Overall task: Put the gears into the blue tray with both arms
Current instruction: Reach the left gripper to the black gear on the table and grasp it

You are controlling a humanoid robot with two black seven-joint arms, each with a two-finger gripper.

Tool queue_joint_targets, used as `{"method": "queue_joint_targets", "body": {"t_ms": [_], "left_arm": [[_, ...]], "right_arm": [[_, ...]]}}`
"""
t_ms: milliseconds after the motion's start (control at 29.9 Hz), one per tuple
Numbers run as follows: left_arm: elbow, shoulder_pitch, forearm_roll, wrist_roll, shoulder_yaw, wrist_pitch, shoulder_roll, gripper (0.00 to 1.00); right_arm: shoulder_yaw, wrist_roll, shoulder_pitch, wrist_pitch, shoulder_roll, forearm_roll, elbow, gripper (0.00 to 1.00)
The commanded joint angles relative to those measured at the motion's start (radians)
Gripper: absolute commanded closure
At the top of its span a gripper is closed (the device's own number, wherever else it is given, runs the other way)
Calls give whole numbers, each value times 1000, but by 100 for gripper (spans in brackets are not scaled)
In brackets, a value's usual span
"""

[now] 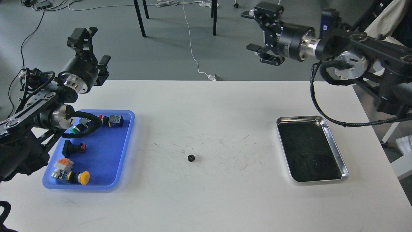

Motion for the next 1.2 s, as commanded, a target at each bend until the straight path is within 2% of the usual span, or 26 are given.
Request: {"method": "queue_joint_targets", "body": {"t_ms": [0, 100, 201, 301, 401, 502, 803, 903, 1170], "left_arm": [[-170, 3, 141, 4, 68, 7, 64, 2], [-356, 5, 284, 4, 169, 24, 148, 2], [-499, 8, 466, 4, 255, 30, 214, 2], [-554, 12, 725, 4, 333, 41, 219, 2], [-550, 38, 1009, 4, 416, 100, 188, 2], [-497, 80, 1221, 4, 473, 134, 118, 2], [-176, 161, 1681, 4, 481, 248, -112, 4], [-107, 170, 1748, 4, 481, 286, -155, 5], [-36, 186, 1771, 4, 482, 295, -178, 15]], "right_arm": [[229, -1, -165, 50, -116, 71, -2, 3], [407, -1, -340, 93, -181, 189, 3, 3], [540, 1, -527, 106, -192, 286, 3, 3], [654, 4, -690, 106, -184, 314, 8, 3], [703, 31, -794, 106, -153, 314, 5, 3], [710, 47, -830, 106, -104, 312, -5, 3], [699, 48, -836, 106, -71, 309, -5, 3], [699, 48, -835, 106, -70, 309, -3, 3], [710, 48, -836, 106, -70, 309, -5, 3]]}}
